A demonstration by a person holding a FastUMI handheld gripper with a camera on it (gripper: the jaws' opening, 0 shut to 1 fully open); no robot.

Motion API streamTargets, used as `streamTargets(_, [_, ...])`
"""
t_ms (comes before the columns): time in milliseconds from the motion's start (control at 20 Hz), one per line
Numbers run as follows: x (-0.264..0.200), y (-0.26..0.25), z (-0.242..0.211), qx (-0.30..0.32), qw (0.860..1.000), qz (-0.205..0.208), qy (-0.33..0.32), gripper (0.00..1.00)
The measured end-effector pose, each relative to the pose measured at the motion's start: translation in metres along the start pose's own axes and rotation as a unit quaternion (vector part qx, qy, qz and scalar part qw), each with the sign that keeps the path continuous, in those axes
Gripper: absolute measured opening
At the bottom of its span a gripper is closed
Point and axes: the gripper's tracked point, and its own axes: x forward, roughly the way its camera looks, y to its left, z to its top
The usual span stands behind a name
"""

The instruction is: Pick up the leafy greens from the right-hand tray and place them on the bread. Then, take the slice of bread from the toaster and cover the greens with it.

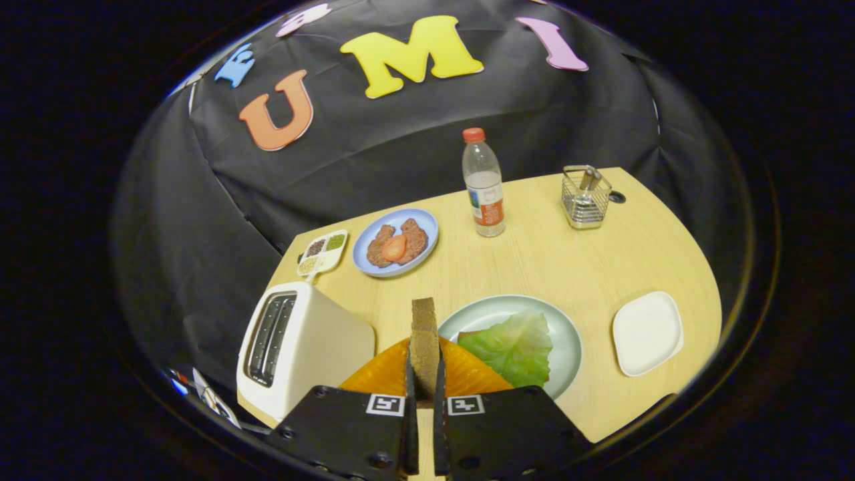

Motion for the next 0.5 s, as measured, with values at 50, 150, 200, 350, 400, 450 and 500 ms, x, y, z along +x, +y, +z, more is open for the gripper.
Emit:
streamTargets(50, [0.004,-0.008,-0.003,0.008,1.000,0.001,0.002,0.08])
streamTargets(150, [0.012,-0.019,-0.008,0.020,1.000,0.007,0.008,0.08])
streamTargets(200, [0.015,-0.025,-0.009,0.025,1.000,0.009,0.009,0.08])
streamTargets(350, [0.019,-0.044,-0.010,0.026,1.000,0.008,0.004,0.08])
streamTargets(400, [0.021,-0.050,-0.012,0.029,1.000,0.006,0.003,0.08])
streamTargets(450, [0.021,-0.055,-0.013,0.032,0.999,0.009,0.007,0.09])
streamTargets(500, [0.024,-0.061,-0.015,0.036,0.999,0.011,0.009,0.09])
